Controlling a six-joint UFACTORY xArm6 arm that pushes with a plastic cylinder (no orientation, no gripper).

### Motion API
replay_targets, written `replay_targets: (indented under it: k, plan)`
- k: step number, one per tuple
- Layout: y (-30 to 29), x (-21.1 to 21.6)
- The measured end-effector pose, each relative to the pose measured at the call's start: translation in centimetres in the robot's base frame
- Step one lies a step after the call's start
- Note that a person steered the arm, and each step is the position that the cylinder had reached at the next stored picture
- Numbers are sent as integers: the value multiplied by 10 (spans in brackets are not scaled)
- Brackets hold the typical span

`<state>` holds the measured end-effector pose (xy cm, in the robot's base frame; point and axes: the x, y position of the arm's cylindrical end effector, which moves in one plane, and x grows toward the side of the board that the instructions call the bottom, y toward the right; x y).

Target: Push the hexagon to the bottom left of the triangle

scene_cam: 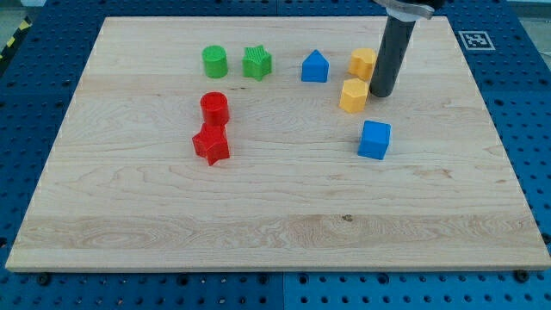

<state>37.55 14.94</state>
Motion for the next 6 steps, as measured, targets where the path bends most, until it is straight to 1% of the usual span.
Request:
replay_targets:
  k: [2,3,5,6]
  plan:
    - [0,9]
    - [-16,10]
    - [-69,25]
    - [-71,27]
